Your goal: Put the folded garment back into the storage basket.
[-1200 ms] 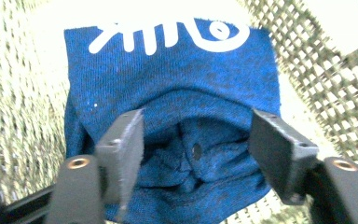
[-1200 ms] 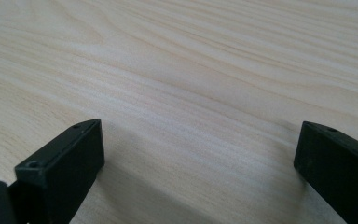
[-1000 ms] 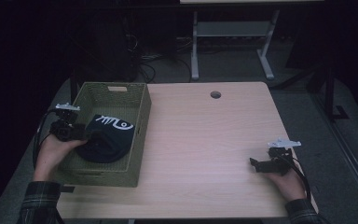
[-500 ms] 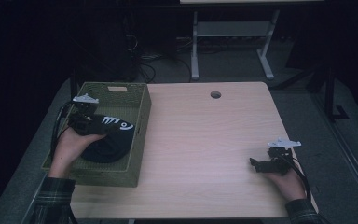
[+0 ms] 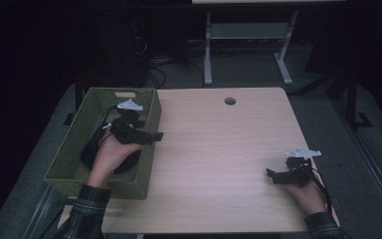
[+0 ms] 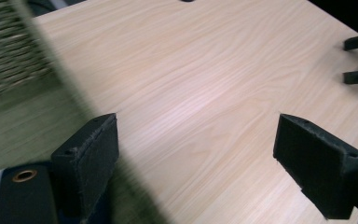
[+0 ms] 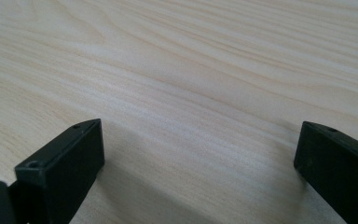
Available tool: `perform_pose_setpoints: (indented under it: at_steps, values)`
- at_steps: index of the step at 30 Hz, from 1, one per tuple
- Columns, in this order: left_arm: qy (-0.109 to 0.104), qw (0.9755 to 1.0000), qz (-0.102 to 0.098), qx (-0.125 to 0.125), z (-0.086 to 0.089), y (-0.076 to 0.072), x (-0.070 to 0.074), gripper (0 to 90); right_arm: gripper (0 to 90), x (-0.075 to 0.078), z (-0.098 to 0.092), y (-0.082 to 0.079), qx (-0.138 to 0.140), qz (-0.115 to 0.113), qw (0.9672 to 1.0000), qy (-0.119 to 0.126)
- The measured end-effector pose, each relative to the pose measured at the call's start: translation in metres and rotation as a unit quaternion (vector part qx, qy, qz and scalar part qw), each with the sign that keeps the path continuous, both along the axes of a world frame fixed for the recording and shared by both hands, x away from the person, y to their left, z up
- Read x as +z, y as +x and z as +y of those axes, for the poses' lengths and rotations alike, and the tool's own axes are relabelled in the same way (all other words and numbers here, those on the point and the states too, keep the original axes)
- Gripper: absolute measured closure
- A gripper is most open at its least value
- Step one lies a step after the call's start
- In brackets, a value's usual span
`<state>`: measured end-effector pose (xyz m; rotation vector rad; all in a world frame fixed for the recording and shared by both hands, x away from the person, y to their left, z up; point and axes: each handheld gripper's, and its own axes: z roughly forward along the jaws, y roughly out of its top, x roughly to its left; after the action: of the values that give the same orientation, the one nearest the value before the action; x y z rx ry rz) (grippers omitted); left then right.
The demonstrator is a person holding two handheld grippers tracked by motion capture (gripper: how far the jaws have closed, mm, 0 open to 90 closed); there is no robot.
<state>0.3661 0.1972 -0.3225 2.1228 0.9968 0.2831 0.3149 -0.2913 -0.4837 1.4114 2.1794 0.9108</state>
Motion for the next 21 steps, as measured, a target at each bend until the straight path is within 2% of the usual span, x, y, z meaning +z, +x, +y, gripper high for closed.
perform_pose_setpoints:
  at_steps: [4,9,13,16,21]
  values:
    - [0.000,0.9998,-0.002,-0.020,-0.027,-0.001,-0.009,13.3,1.1,0.000,0.000,0.000,0.000,0.000,1.0000,0.000]
    - [-0.006,0.9995,-0.008,-0.028,-0.043,-0.002,-0.018,13.1,1.1,0.000,0.000,0.000,0.000,0.000,1.0000,0.000]
    - [0.000,0.9992,-0.009,-0.038,-0.062,-0.004,-0.033,13.1,1.1,0.000,0.000,0.000,0.000,0.000,1.0000,0.000]
    - [0.002,0.9991,-0.008,-0.042,-0.068,-0.005,-0.039,13.1,1.1,0.000,0.000,0.000,0.000,0.000,1.0000,0.000]
    - [0.020,0.9987,-0.004,-0.047,-0.083,-0.007,-0.062,13.1,1.1,0.000,0.000,0.000,0.000,0.000,1.0000,0.000]
